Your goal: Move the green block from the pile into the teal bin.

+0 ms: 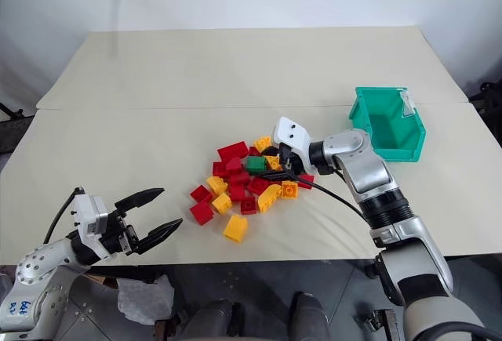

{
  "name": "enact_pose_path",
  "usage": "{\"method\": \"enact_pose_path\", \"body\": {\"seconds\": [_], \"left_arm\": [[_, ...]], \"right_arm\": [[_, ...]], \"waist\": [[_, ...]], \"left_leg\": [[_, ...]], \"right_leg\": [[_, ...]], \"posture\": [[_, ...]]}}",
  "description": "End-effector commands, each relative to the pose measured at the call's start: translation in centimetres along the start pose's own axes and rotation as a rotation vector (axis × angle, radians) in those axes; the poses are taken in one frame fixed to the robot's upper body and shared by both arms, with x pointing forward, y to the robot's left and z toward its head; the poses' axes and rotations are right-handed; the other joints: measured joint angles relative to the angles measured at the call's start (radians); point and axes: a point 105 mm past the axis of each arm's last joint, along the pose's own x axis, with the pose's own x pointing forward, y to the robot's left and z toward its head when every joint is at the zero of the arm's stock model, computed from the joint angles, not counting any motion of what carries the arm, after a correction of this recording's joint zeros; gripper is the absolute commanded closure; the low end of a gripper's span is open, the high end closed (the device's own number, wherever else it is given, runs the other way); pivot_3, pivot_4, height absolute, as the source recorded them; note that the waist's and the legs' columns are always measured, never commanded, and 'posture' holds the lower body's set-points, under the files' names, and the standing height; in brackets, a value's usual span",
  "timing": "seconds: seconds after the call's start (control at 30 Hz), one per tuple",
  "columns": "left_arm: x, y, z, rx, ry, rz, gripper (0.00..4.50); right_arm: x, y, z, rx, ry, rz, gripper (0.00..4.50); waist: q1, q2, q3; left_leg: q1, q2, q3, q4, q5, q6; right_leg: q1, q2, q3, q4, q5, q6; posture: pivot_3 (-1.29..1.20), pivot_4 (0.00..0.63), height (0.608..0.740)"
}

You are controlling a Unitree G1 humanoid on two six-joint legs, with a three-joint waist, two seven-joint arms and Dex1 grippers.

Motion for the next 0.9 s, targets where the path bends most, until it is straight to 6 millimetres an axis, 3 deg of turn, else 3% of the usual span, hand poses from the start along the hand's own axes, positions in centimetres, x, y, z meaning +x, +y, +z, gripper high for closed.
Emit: {"method": "enact_pose_path", "body": {"seconds": [0.03, 0.4, 0.53, 0.7, 0.9], "left_arm": [[0.3, -0.3, 0.8, 0.034, -0.033, -0.009, 0.00], [0.3, -0.3, 0.9, 0.039, -0.039, 0.004, 0.00], [0.3, -0.2, 0.9, 0.041, -0.038, 0.009, 0.00], [0.2, -0.1, 0.9, 0.043, -0.036, 0.011, 0.00], [0.2, 0.0, 1.0, 0.043, -0.034, 0.008, 0.00]], "right_arm": [[0.8, -0.7, 0.7, -0.016, 0.014, -0.013, 0.01], [2.3, -1.2, -0.1, -0.010, 0.069, -0.008, 0.01], [2.4, -1.2, 0.0, -0.067, 0.070, -0.016, 0.86], [2.6, -1.3, 0.2, -0.140, 0.068, -0.016, 2.57], [2.9, -1.1, 1.1, -0.184, 0.059, 0.002, 2.57]], "waist": [[-0.001, 0.000, 0.000], [-0.019, 0.000, 0.000], [-0.019, 0.000, 0.000], [-0.019, 0.000, 0.000], [-0.020, 0.000, 0.000]], "left_leg": [[0.000, 0.000, 0.000, 0.000, 0.000, 0.000], [0.001, 0.000, -0.001, 0.000, 0.000, 0.000], [0.001, 0.000, -0.001, 0.000, 0.000, 0.000], [0.001, 0.000, -0.001, 0.000, 0.000, 0.000], [0.001, 0.000, -0.001, 0.000, 0.000, 0.000]], "right_leg": [[0.000, 0.000, 0.000, 0.000, 0.000, 0.000], [0.001, 0.000, 0.000, 0.002, 0.000, 0.000], [0.000, 0.000, 0.000, 0.003, 0.000, 0.000], [0.000, 0.000, 0.000, 0.003, 0.000, 0.000], [0.000, 0.000, 0.000, 0.003, 0.000, 0.000]], "posture": [[0.00, 0.150, 0.740], [0.00, 0.150, 0.740], [0.00, 0.150, 0.740], [0.00, 0.150, 0.740], [0.00, 0.150, 0.740]]}}
